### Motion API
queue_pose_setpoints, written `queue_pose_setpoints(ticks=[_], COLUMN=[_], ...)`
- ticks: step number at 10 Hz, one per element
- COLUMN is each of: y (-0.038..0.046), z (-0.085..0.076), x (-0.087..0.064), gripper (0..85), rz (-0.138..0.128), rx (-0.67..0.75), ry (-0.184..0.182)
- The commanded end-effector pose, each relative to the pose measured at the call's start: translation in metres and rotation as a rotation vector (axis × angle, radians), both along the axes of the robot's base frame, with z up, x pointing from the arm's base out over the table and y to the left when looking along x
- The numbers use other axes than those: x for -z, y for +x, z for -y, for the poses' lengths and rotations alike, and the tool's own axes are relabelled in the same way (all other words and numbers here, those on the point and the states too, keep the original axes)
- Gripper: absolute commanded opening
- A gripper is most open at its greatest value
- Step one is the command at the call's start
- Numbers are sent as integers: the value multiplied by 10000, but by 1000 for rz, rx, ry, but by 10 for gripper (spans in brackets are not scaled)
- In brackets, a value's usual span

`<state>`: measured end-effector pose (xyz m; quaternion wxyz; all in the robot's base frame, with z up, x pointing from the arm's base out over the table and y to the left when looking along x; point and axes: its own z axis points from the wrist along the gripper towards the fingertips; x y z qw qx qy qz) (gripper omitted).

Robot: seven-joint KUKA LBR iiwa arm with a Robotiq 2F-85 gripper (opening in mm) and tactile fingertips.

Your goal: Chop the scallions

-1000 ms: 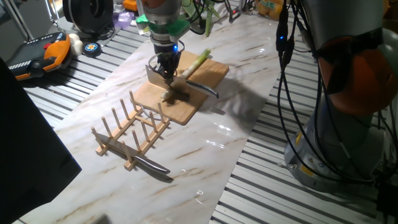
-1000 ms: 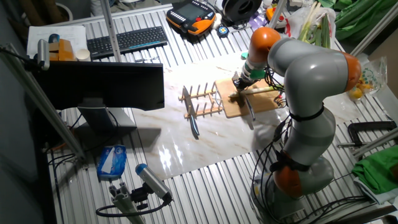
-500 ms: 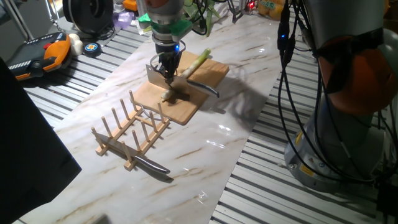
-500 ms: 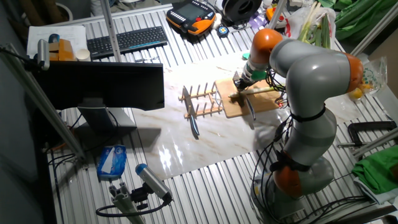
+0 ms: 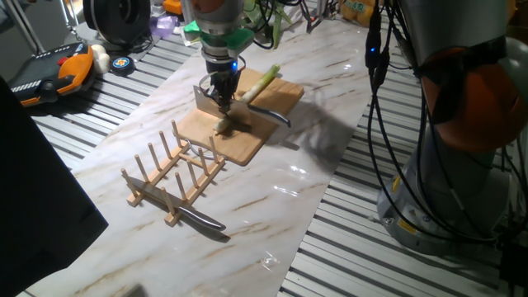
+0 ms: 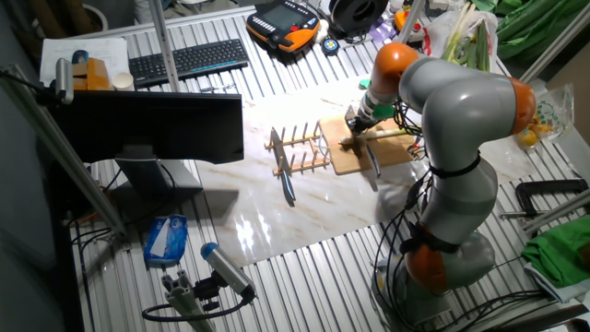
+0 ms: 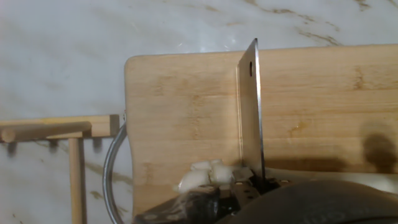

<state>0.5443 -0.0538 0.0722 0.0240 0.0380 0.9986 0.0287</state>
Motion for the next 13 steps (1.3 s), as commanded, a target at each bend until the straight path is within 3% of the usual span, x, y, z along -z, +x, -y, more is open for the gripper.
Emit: queue_pose_setpoints(ticks=[1,6,11,13], y=[11,55,81,79], z=[-5,-22,-62,-52], x=[-31,-159,-100,-75], gripper=[7,7,7,7], rz=[1,-13,-30,-33], rx=[0,1,-5,-8], ry=[0,-3,3,-17])
